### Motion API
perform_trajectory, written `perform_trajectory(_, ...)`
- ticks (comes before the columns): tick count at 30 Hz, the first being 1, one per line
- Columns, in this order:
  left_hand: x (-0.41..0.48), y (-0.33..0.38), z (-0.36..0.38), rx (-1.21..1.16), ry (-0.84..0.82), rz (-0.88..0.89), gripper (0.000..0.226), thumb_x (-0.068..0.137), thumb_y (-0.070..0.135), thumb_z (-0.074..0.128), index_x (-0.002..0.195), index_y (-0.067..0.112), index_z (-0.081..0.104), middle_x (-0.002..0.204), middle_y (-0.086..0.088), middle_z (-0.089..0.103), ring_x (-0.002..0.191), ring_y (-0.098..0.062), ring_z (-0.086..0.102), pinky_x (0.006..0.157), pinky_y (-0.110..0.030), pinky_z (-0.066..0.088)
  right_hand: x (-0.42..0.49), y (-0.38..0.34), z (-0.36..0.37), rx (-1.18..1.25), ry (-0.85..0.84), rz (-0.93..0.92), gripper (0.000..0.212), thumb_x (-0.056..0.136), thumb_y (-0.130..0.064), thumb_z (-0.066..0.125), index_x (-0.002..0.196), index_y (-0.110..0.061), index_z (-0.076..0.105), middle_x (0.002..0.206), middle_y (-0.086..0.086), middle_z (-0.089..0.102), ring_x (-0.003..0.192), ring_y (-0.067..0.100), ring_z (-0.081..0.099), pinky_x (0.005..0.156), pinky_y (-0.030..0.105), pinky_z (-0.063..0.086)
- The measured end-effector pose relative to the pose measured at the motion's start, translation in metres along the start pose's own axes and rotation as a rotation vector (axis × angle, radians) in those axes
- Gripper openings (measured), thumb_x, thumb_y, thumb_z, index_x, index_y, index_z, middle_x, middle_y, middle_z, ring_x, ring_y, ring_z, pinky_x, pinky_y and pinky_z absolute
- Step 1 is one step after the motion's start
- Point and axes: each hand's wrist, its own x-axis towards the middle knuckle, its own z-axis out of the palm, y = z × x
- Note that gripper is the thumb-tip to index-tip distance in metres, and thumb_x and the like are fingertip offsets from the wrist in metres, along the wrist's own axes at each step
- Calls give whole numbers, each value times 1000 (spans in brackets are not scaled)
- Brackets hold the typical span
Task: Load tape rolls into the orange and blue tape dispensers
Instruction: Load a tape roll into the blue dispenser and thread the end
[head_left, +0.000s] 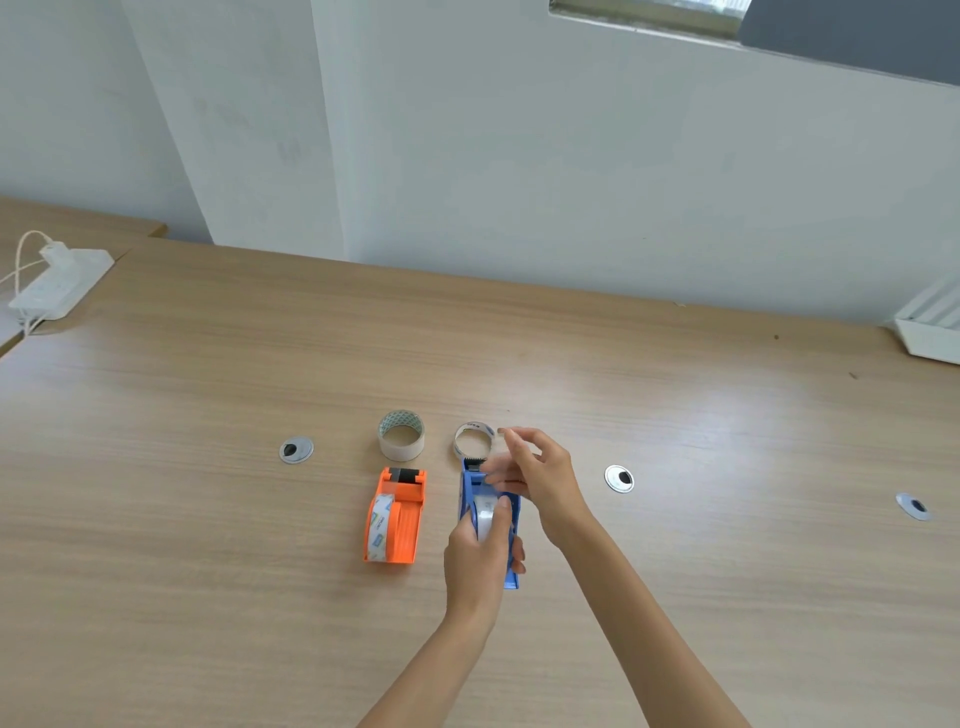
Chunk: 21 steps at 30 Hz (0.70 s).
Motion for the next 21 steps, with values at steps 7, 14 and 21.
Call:
perform_trajectory(7,-7,-4,3,44,-37,-8,31,98,27,47,74,8,53,49,-3,57,41,-16,51,49,-24,45,4,-9,-6,-46,-19,-52,20,94,-1,51,113,-3,57,77,15,70,60,18,68,66,27,59)
perform_trajectory(14,-17,-6,2,22,-93,34,26,98,24,44,78,9,48,49,-4,55,50,-19,51,58,-28,48,6,-25,-20,-79,-77,-11,18,98,-16,47,106,-7,60,81,17,71,68,27,71,68,33,60)
perform_trajectory(21,-10,-7,-1,49,-51,99,24,99,21,43,82,10,56,50,-4,56,48,-18,52,56,-30,47,-24,21,-29,-355,93,28,29,92,-36,55,86,-10,68,72,6,70,66,17,64,66,28,54)
